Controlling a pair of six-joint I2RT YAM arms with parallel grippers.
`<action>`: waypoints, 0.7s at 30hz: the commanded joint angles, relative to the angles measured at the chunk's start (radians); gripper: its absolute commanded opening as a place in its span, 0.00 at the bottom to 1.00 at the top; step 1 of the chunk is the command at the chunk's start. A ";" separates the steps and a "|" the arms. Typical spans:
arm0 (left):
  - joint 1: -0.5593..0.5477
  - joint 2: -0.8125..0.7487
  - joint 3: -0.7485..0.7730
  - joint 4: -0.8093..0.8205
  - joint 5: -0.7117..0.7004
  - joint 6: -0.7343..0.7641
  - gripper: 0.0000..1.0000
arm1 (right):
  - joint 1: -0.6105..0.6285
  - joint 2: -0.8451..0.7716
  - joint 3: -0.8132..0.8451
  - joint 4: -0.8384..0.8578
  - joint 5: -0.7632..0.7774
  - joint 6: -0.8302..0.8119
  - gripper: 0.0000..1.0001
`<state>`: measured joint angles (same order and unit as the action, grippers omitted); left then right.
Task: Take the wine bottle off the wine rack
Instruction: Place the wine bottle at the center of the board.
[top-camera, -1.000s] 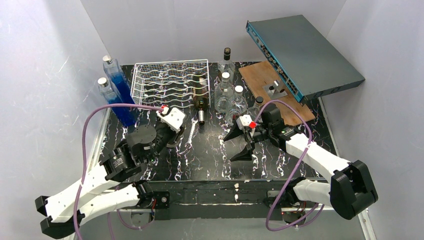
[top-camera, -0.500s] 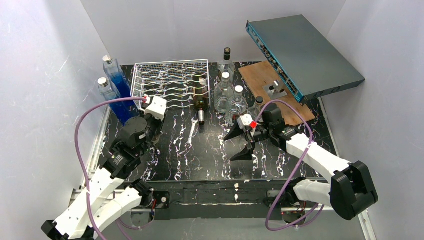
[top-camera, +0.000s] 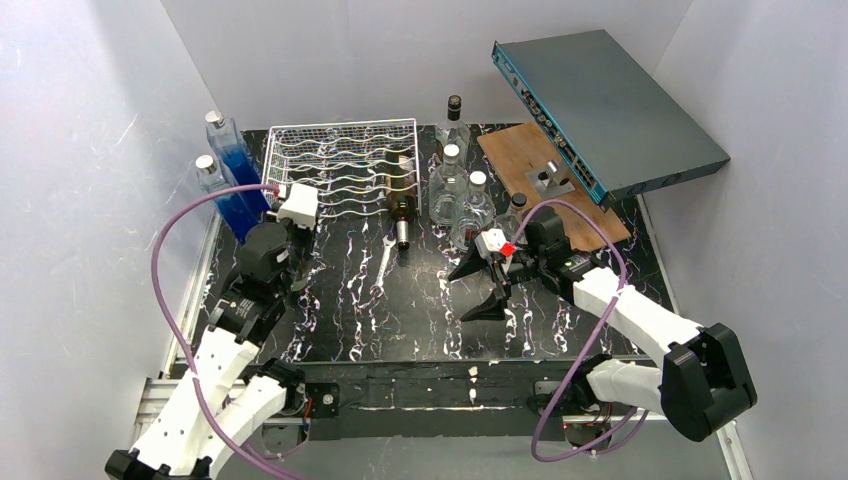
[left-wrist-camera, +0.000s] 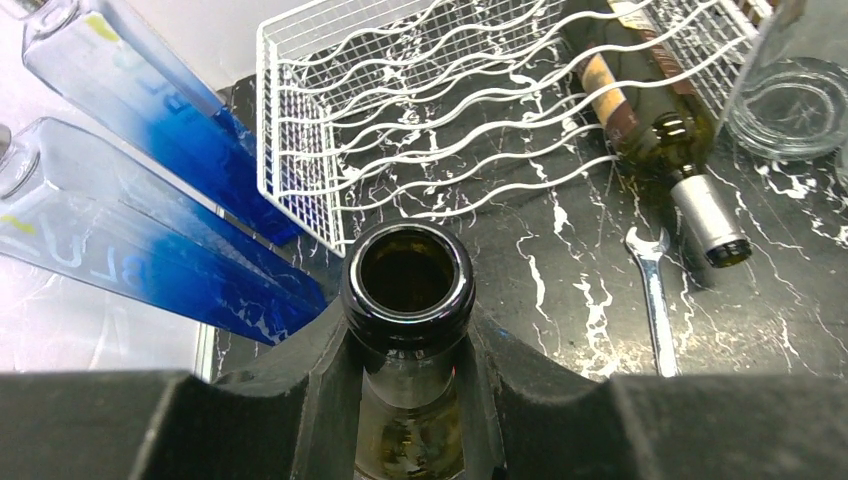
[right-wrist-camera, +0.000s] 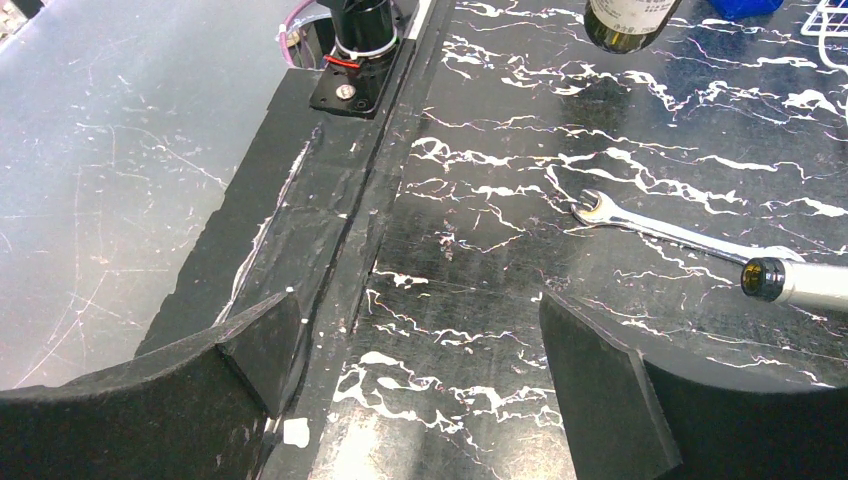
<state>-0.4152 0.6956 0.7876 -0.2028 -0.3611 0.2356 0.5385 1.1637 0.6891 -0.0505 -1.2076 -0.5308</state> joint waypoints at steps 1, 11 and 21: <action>0.079 0.006 0.001 0.120 0.055 -0.013 0.00 | -0.003 -0.022 -0.010 0.010 -0.022 -0.015 0.98; 0.241 0.060 -0.020 0.159 0.186 -0.084 0.00 | -0.003 -0.023 -0.013 0.008 -0.021 -0.018 0.98; 0.334 0.139 -0.016 0.236 0.280 -0.155 0.00 | -0.003 -0.017 -0.014 0.008 -0.028 -0.021 0.99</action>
<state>-0.1104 0.8139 0.7597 -0.0834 -0.1421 0.1295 0.5385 1.1637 0.6888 -0.0505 -1.2079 -0.5350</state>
